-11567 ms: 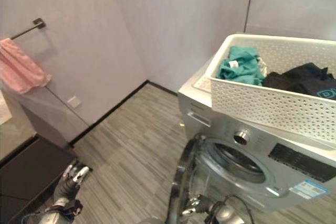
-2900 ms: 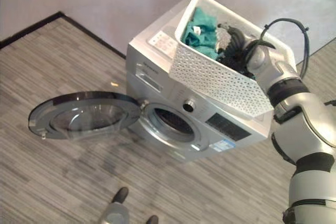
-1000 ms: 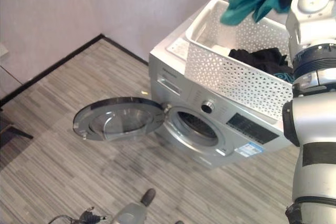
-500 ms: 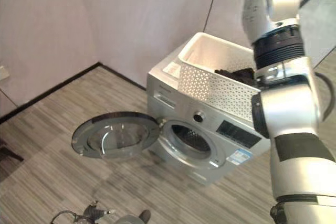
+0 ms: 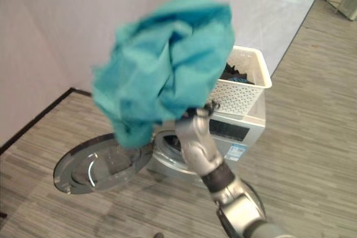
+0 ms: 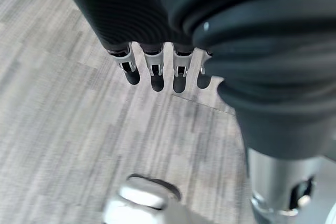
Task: Grab the laundry basket,head to the washer,open it,put in the laundry and shut it.
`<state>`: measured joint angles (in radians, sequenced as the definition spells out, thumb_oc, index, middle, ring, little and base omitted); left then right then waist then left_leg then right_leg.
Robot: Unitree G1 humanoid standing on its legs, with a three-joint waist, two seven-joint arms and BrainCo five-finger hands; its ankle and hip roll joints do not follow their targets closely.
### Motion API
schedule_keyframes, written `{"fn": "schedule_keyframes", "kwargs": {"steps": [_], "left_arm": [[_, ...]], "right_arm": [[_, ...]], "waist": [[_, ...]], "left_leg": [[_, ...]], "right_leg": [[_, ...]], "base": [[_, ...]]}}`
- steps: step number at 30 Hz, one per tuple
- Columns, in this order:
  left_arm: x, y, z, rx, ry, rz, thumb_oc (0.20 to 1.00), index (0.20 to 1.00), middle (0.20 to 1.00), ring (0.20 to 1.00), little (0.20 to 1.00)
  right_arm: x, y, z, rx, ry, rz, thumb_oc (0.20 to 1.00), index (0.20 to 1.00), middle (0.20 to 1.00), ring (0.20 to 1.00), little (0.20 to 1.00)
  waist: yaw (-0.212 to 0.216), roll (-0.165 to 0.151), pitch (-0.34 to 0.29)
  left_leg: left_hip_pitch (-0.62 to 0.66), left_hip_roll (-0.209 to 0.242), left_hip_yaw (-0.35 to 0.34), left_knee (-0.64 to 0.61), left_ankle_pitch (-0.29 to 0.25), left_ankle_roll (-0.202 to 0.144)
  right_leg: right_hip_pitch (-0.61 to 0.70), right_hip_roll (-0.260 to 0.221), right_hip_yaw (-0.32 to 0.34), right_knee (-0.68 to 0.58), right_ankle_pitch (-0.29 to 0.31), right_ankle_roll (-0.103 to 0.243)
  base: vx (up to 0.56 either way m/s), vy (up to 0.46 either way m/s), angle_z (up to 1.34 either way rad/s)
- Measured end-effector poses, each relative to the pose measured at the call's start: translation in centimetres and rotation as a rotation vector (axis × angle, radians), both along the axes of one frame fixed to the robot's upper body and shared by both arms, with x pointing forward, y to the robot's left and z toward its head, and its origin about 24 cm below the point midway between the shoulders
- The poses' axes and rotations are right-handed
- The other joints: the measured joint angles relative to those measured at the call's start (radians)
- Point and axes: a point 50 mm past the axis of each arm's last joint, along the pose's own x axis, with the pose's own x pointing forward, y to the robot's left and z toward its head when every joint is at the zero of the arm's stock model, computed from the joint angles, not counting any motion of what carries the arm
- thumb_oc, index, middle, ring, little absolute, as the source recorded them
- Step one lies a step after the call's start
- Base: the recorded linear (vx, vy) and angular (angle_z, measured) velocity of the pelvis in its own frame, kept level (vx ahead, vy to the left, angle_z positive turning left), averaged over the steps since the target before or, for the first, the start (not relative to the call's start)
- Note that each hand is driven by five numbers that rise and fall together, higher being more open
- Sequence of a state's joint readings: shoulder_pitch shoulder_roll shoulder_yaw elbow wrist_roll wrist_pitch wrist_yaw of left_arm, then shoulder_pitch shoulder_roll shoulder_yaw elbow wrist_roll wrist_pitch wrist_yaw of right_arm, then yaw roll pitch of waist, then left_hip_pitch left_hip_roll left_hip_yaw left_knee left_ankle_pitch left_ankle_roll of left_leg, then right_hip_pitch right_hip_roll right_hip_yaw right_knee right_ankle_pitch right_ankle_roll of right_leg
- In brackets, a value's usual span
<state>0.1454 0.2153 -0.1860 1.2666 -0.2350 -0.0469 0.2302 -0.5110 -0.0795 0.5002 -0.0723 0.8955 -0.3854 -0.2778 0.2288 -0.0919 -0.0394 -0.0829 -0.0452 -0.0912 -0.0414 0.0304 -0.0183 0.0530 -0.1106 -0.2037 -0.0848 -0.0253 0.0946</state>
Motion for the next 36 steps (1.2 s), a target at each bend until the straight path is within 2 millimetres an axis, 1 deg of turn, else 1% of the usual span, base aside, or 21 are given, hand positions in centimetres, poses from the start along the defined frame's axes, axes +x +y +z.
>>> {"fn": "schedule_keyframes", "kwargs": {"steps": [3,6,8,10,11,12,15,18,19,20,21,23,25,26,27,28,29,30,32,33,36], "left_arm": [[0.0,-0.4,-0.1,-0.01,-0.01,0.019,1.0,1.0,1.0,1.0,1.0],[0.2,-0.1,0.0,-0.004,-0.024,0.051,1.0,1.0,1.0,1.0,1.0],[1.0,0.0,0.1,-0.003,-0.042,0.039,1.0,1.0,1.0,1.0,1.0],[2.1,0.1,0.3,-0.001,-0.084,0.027,1.0,1.0,1.0,1.0,1.0],[2.5,0.1,0.3,-0.002,-0.091,0.024,1.0,1.0,1.0,1.0,1.0],[2.4,0.1,0.3,-0.002,-0.088,0.025,1.0,1.0,1.0,1.0,1.0],[1.5,0.1,0.1,-0.009,-0.057,0.023,1.0,1.0,1.0,1.0,1.0],[0.0,0.4,0.0,-0.003,0.013,0.008,1.0,1.0,1.0,1.0,1.0],[-0.9,0.8,0.0,-0.001,0.057,0.003,1.0,1.0,1.0,1.0,1.0],[-1.2,1.1,0.0,0.005,0.075,-0.009,1.0,1.0,1.0,1.0,1.0],[-1.2,1.3,0.1,0.012,0.081,-0.027,1.0,1.0,1.0,1.0,1.0],[-1.1,1.3,0.1,0.006,0.077,-0.041,1.0,1.0,1.0,1.0,1.0],[-0.6,1.1,0.1,0.0,0.056,-0.048,1.0,1.0,1.0,1.0,1.0],[0.0,1.5,0.2,0.01,0.038,-0.053,1.0,1.0,1.0,1.0,1.0],[0.7,2.0,0.4,0.022,0.023,-0.07,1.0,1.0,1.0,1.0,1.0],[0.8,2.8,0.6,0.043,0.022,-0.087,1.0,1.0,1.0,1.0,1.0],[0.7,3.4,0.8,0.059,0.031,-0.099,1.0,1.0,1.0,1.0,1.0],[0.8,3.4,0.8,0.061,0.033,-0.102,1.0,1.0,1.0,1.0,1.0],[1.2,3.2,0.8,0.056,0.022,-0.111,1.0,1.0,1.0,1.0,1.0],[1.2,3.2,0.8,0.057,0.022,-0.111,1.0,1.0,1.0,1.0,1.0],[1.3,1.9,0.4,0.025,0.012,-0.123,1.0,1.0,1.0,1.0,1.0]], "right_arm": [[-0.3,0.3,-1.5,0.004,0.052,0.051,0.2,0.2,0.2,0.2,0.2],[-0.9,0.6,-3.0,0.015,0.089,0.118,0.2,0.2,0.2,0.2,0.2],[-1.0,0.9,-3.5,0.005,0.107,0.149,0.2,0.2,0.2,0.2,0.2],[-1.4,1.6,-4.3,-0.012,0.123,0.205,0.2,0.2,0.2,0.2,0.2],[-1.5,2.3,-5.2,-0.04,0.159,0.251,0.2,0.2,0.2,0.2,0.2],[-1.6,2.5,-5.8,-0.044,0.179,0.267,0.2,0.2,0.2,0.2,0.2],[-2.1,2.3,-9.1,-0.085,0.287,0.305,0.2,0.2,0.2,0.2,0.2],[-3.2,1.3,-12.9,-0.127,0.43,0.315,0.2,0.2,0.2,0.2,0.2],[-3.8,0.8,-15.0,-0.166,0.504,0.322,0.2,0.2,0.2,0.2,0.2],[-4.2,0.4,-16.2,-0.178,0.558,0.317,0.2,0.2,0.2,0.2,0.2],[-4.4,0.3,-16.9,-0.201,0.587,0.327,0.2,0.2,0.2,0.2,0.2],[-4.2,-0.2,-18.6,-0.192,0.65,0.296,0.2,0.2,0.2,0.2,0.2],[-4.2,-0.6,-20.0,-0.205,0.712,0.27,0.2,0.2,0.2,0.2,0.2],[-4.7,-1.2,-20.9,-0.228,0.749,0.266,0.2,0.2,0.2,0.2,0.2],[-5.3,-1.6,-21.5,-0.229,0.772,0.263,0.2,0.2,0.2,0.2,0.2],[-5.6,-1.7,-22.2,-0.236,0.801,0.261,0.2,0.2,0.2,0.2,0.2],[-5.8,-1.8,-22.6,-0.242,0.818,0.263,0.2,0.2,0.2,0.2,0.2],[-5.8,-2.2,-23.0,-0.257,0.831,0.25,0.2,0.2,0.2,0.2,0.2],[-6.1,-2.7,-23.7,-0.246,0.865,0.227,0.2,0.2,0.2,0.2,0.2],[-6.1,-2.7,-23.8,-0.244,0.873,0.223,0.2,0.2,0.2,0.2,0.2],[-6.0,-3.2,-24.4,-0.259,0.895,0.205,0.2,0.2,0.2,0.2,0.2]], "waist": [[0.0,0.013,0.02],[0.001,0.003,0.04],[0.0,-0.003,0.057],[0.002,-0.012,0.091],[0.004,-0.007,0.113],[0.004,-0.006,0.117],[0.017,0.004,0.142],[0.01,0.006,0.147],[0.004,0.004,0.149],[-0.002,0.003,0.15],[-0.004,0.002,0.151],[-0.022,0.014,0.161],[-0.036,0.028,0.176],[-0.077,0.041,0.189],[-0.091,0.04,0.19],[-0.093,0.019,0.187],[-0.086,-0.009,0.185],[-0.09,-0.016,0.184],[-0.1,0.009,0.182],[-0.095,0.012,0.182],[-0.092,0.028,0.165]], "left_leg": [[0.009,0.001,0.003,-0.004,0.0,0.0],[0.011,0.003,0.007,-0.008,0.0,0.0],[0.001,0.002,0.006,0.001,-0.001,-0.001],[-0.037,-0.001,0.004,0.063,-0.021,-0.006],[-0.044,-0.001,0.004,0.08,-0.032,-0.004],[-0.045,-0.003,0.004,0.083,-0.034,-0.001],[-0.049,-0.009,0.026,0.14,-0.072,0.016],[-0.059,-0.022,0.038,0.171,-0.091,0.038],[-0.059,-0.028,0.047,0.183,-0.102,0.049],[-0.06,-0.033,0.043,0.189,-0.104,0.052],[-0.062,-0.039,0.044,0.192,-0.107,0.056],[-0.062,-0.049,0.045,0.21,-0.117,0.071],[-0.064,-0.048,0.05,0.209,-0.123,0.085],[-0.06,-0.043,0.008,0.195,-0.105,0.087],[-0.057,-0.04,-0.008,0.168,-0.091,0.07],[-0.051,-0.04,-0.004,0.15,-0.079,0.061],[-0.04,-0.053,0.016,0.132,-0.073,0.065],[-0.034,-0.062,0.017,0.131,-0.082,0.058],[-0.01,-0.048,-0.015,0.124,-0.082,0.049],[-0.003,-0.038,-0.012,0.127,-0.083,0.044],[0.008,-0.016,-0.022,0.135,-0.09,0.024]], "right_leg": [[0.004,0.001,0.002,0.0,0.0,0.0],[0.001,0.003,0.004,0.0,-0.001,-0.001],[-0.002,0.003,0.003,0.001,-0.002,-0.001],[-0.02,0.001,0.004,0.018,-0.005,-0.002],[-0.02,0.001,0.004,0.022,-0.006,-0.003],[-0.024,-0.001,0.006,0.025,-0.006,-0.003],[-0.034,-0.012,0.033,0.067,-0.028,0.002],[-0.062,-0.031,0.046,0.132,-0.055,0.011],[-0.071,-0.039,0.058,0.161,-0.067,0.011],[-0.071,-0.048,0.055,0.177,-0.076,0.015],[-0.075,-0.054,0.055,0.183,-0.08,0.012],[-0.096,-0.064,0.054,0.236,-0.08,0.018],[-0.151,-0.052,0.06,0.335,-0.095,0.009],[-0.2,0.021,0.15,0.445,-0.157,0.025],[-0.235,0.061,0.152,0.478,-0.183,0.001],[-0.253,0.089,0.14,0.453,-0.187,-0.016],[-0.263,0.08,0.075,0.417,-0.176,-0.032],[-0.257,0.077,0.058,0.384,-0.142,-0.092],[-0.196,0.107,0.06,0.301,-0.12,-0.092],[-0.176,0.116,0.059,0.272,-0.111,-0.099],[-0.115,0.15,0.052,0.195,-0.077,-0.135]], "base": [[-0.02,0.027,-0.04],[-0.05,0.021,-0.03],[-0.09,0.017,0.03],[-0.04,0.038,0.02],[-0.04,0.079,-0.03],[-0.04,0.095,-0.04],[-0.01,0.094,-0.2],[0.0,0.089,-0.12],[0.02,0.093,-0.06],[0.0,0.112,-0.02],[-0.06,0.183,0.09],[-0.04,0.186,-0.03],[0.09,0.061,-0.03],[0.09,-0.004,0.42],[0.13,-0.035,0.56],[0.09,-0.061,0.17],[0.13,-0.113,-0.1],[0.13,-0.122,-0.07],[0.12,-0.15,0.18],[0.14,-0.208,0.04],[0.03,-0.217,0.03]]}}
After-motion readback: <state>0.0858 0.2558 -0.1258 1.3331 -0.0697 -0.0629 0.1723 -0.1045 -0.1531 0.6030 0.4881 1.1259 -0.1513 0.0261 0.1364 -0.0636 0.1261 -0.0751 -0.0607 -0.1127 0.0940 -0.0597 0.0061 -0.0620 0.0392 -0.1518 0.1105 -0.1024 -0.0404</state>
